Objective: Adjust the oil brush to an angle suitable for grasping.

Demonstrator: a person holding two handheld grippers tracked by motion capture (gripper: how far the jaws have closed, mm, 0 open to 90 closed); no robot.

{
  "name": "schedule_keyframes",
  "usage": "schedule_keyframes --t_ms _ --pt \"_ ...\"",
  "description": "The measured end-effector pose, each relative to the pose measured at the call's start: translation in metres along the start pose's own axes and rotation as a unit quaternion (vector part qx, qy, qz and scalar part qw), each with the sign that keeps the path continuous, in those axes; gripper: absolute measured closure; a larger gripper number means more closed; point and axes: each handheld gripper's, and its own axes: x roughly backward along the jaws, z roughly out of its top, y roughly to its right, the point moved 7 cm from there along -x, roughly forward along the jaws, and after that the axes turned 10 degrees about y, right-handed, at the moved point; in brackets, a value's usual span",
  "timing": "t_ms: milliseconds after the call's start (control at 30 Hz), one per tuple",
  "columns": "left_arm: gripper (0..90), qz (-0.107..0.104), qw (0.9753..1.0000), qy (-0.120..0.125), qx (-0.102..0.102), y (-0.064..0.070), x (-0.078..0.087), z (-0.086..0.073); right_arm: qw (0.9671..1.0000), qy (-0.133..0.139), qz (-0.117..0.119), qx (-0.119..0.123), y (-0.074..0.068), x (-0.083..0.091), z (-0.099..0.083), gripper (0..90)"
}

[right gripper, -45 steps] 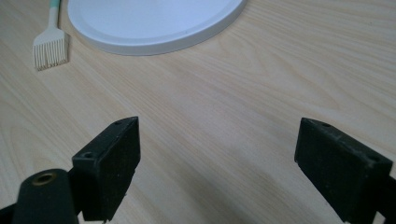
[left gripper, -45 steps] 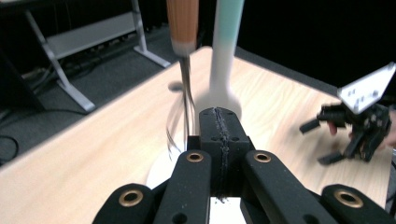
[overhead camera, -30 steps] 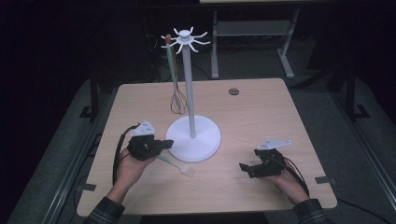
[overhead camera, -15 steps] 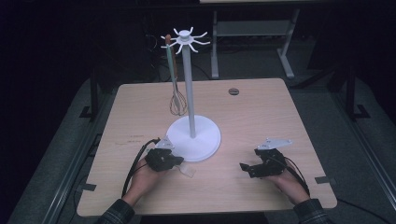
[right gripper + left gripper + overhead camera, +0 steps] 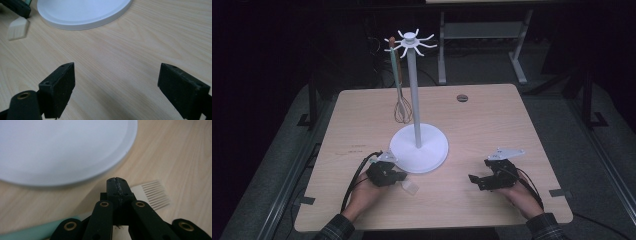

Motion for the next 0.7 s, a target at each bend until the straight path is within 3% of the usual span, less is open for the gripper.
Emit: schedule_keyframes --t_ms 133,233,467,700 --pt "90.0 0.0 0.9999 -0.003 0.015 0.004 0.016 -0.014 1.0 0.0 -0.001 0.0 0.0 0.0 0.0 14.5" --pt "90.0 0.01 0.9998 -0.01 0.014 0.002 0.031 -0.026 1.0 -0.002 0.0 -0.002 -0.001 0.0 0.0 14.5" --pt "90.0 0.058 0.9978 -0.02 0.024 -0.014 0.067 -0.05 1.0 -0.002 -0.001 -0.004 -0.001 -0.001 0.0 14.5" --pt "90.0 0.111 0.9926 -0.019 0.045 -0.04 0.092 -0.065 1.0 -0.002 -0.001 -0.001 -0.001 -0.002 0.0 14.5"
